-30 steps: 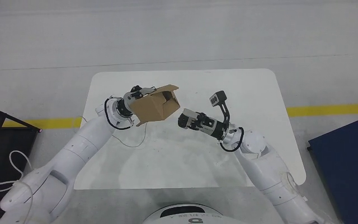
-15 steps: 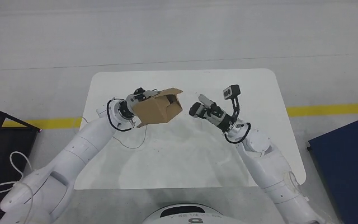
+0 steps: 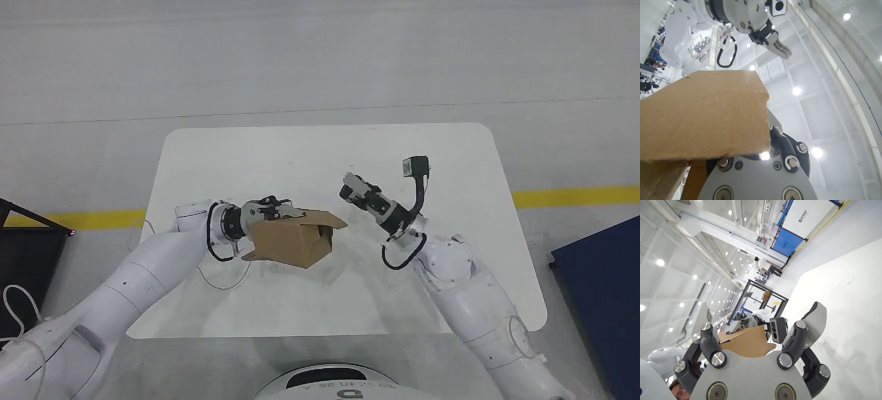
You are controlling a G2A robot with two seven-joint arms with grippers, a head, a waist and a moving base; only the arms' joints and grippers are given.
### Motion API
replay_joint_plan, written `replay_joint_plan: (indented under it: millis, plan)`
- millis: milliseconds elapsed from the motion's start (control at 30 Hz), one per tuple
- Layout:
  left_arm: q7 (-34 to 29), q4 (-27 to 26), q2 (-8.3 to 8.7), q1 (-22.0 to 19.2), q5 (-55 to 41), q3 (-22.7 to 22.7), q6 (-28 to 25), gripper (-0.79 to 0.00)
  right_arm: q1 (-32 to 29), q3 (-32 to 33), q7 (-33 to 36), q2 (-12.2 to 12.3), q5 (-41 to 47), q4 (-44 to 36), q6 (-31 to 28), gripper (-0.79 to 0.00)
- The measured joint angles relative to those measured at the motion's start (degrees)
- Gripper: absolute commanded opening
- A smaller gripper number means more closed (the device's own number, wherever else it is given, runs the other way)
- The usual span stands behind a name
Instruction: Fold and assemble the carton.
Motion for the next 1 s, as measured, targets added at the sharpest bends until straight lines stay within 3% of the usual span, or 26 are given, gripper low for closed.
replay_joint_plan:
  millis: [300,1000]
  plan:
    - [-0.77,0.28,1.13,-1.03,-2.92,0.81,-0.77,-0.785,0.12,-0.79,5.61,0.37,-2.28,-0.12,-2.93,0.000]
    - [-1.88,1.65,0.50,-2.81,-5.13,3.02,-1.88,-0.785,0.75,-2.30,10.19,0.88,-4.33,-0.55,-2.90,0.000]
